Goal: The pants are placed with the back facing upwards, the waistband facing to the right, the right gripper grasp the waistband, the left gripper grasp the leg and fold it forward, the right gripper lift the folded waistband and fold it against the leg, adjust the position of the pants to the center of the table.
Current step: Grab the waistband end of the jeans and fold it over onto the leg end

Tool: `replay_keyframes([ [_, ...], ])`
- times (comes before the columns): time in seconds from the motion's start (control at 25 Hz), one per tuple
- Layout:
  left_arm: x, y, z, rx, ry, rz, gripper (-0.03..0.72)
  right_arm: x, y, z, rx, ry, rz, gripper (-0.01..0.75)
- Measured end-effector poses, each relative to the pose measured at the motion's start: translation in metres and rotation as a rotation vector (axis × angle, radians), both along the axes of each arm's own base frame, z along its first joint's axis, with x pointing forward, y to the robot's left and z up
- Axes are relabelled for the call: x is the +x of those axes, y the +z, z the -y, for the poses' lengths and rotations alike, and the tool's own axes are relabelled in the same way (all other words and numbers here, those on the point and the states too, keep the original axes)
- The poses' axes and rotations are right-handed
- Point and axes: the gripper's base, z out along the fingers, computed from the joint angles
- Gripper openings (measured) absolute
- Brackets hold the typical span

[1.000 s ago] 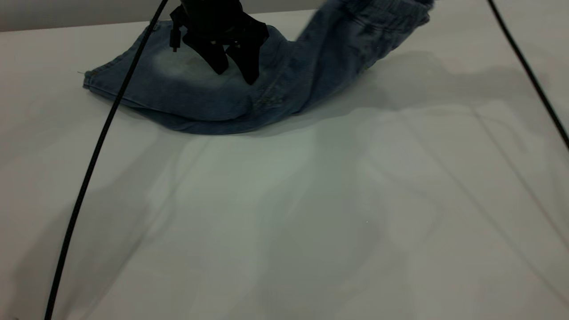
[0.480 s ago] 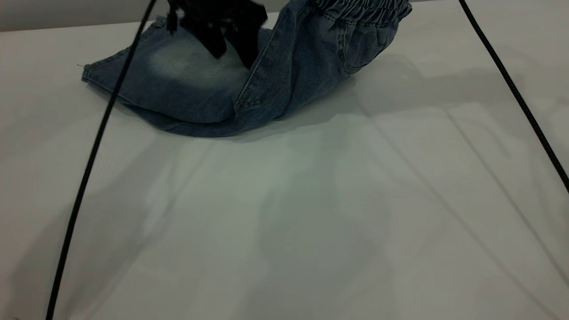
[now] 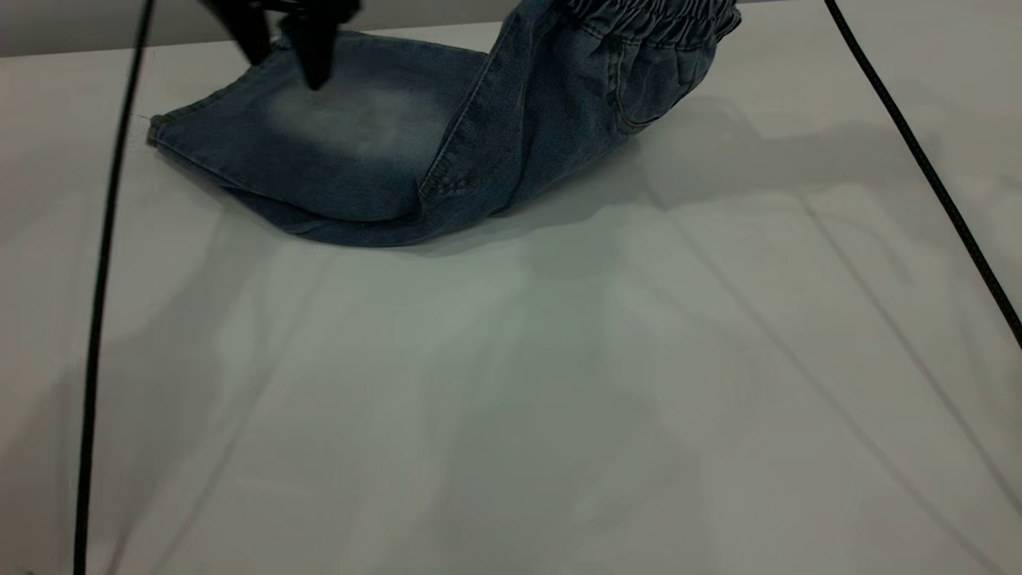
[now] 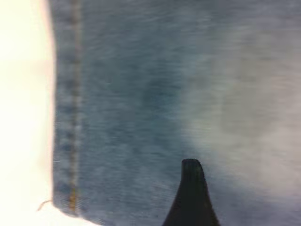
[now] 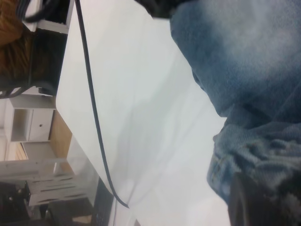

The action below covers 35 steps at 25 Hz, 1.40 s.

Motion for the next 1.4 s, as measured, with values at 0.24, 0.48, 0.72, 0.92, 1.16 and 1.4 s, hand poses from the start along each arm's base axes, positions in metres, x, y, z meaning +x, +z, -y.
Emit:
replay_keyframes([
  [0.24, 0.009, -0.030, -0.012, -0.015, 0.019, 0.012, 0.507, 0.000, 0.000, 0.000, 0.000, 0.000, -0.001, 0.035],
  [0.48, 0.009, -0.056, -0.012, -0.009, 0.014, -0.015, 0.507, -0.001, 0.000, -0.002, 0.002, 0.006, -0.011, 0.035],
  [0.72, 0.008, -0.056, -0.009, -0.044, 0.026, -0.020, 0.507, 0.000, 0.018, -0.026, 0.015, 0.037, 0.027, 0.035],
  [0.92, 0.008, -0.056, -0.008, -0.051, 0.026, -0.022, 0.507, 0.000, 0.048, -0.054, 0.041, 0.058, 0.069, 0.035],
  [1.16, 0.007, -0.056, -0.008, -0.052, 0.027, -0.029, 0.507, -0.007, 0.058, -0.091, 0.071, 0.103, 0.101, 0.035],
  [1.4, 0.007, -0.056, -0.007, -0.051, 0.028, -0.039, 0.507, -0.010, 0.031, -0.118, 0.110, 0.107, 0.049, 0.035],
])
